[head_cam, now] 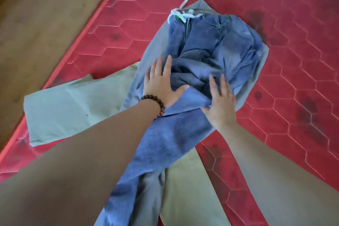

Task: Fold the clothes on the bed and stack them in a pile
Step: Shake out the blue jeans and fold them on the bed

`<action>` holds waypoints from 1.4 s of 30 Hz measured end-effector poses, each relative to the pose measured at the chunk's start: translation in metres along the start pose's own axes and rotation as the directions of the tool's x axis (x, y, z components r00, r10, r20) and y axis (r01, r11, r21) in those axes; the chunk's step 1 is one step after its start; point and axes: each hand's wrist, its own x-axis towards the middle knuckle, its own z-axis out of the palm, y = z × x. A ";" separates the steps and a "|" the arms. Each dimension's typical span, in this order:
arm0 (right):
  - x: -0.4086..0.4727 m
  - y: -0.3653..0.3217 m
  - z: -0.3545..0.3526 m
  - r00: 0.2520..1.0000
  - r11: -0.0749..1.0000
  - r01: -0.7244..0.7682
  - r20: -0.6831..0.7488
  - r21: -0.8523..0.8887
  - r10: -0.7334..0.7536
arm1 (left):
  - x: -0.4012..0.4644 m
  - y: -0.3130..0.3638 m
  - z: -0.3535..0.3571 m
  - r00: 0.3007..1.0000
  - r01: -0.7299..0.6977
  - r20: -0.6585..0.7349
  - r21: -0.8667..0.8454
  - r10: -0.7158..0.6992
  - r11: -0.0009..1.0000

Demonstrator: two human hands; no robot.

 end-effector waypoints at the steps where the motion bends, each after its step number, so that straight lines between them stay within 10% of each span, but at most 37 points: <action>1: 0.013 -0.002 0.008 1.000 1.000 0.017 0.021 -0.008 -0.016 | 0.012 -0.001 0.009 0.999 -0.023 0.023 0.027 0.022 0.999; 9: -0.017 -0.007 0.032 0.998 0.987 0.007 -0.067 0.160 0.003 | -0.015 0.006 0.043 0.990 -0.127 0.056 -0.004 0.127 0.992; 28: -0.275 -0.018 0.032 0.769 0.943 -0.025 0.609 0.333 -0.195 | -0.280 -0.030 0.002 0.839 -0.076 0.543 0.085 0.018 0.994; 35: -0.208 0.004 0.023 0.955 0.934 -0.055 0.293 0.353 -0.054 | -0.221 0.005 -0.012 0.993 -0.001 0.120 0.053 -0.005 0.999; 42: -0.042 0.006 0.022 0.992 0.916 -0.120 0.023 0.383 0.120 | -0.065 0.030 0.015 0.968 0.230 0.148 -0.204 -0.202 0.952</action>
